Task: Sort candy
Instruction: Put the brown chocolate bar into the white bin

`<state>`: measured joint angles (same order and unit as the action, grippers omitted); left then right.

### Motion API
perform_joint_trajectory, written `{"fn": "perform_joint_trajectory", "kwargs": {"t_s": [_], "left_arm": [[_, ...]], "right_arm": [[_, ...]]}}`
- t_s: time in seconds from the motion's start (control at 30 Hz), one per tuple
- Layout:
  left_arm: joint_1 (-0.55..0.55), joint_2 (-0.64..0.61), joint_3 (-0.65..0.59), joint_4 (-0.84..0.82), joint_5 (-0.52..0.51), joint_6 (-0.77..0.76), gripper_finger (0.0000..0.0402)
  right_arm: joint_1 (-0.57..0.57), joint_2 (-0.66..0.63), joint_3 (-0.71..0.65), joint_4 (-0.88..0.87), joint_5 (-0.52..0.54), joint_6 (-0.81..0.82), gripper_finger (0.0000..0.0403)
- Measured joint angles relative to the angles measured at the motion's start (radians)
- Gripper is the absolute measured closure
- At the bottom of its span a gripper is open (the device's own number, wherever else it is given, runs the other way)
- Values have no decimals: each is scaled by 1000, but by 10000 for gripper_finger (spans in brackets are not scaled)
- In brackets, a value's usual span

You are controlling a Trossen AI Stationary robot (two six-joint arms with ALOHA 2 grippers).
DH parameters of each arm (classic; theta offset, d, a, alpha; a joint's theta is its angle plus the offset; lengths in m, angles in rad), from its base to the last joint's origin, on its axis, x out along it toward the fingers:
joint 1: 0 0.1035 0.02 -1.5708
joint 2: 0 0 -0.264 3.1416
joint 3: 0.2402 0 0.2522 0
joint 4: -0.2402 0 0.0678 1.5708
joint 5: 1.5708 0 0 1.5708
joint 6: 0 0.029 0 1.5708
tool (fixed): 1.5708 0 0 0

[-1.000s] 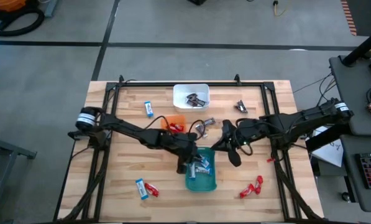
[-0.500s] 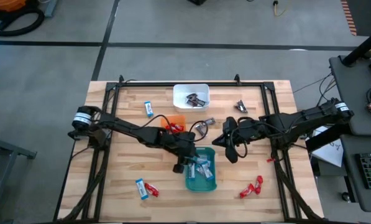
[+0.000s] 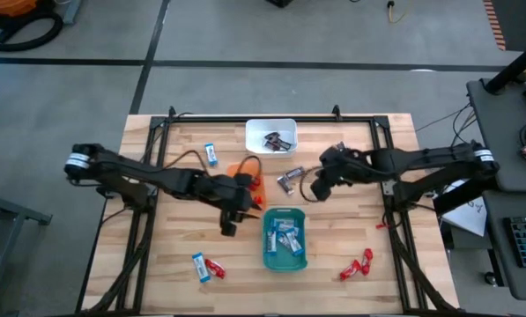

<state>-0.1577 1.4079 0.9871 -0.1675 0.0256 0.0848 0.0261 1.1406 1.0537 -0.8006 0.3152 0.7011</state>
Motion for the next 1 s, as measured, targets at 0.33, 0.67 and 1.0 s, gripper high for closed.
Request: {"fn": "perform_joint_trajectory", "kwargs": {"t_s": [0.33,0.67,1.0], "left_arm": [[-50,-248,-198,78,-217,-152,304],[-61,-463,-358,121,-357,-236,304],[-61,-521,-395,123,-418,-217,304]], "right_arm": [[-309,54,3,-126,-20,-97,394],[-656,135,2,-128,-166,-329,394],[-824,309,6,-81,-260,-406,313]]}}
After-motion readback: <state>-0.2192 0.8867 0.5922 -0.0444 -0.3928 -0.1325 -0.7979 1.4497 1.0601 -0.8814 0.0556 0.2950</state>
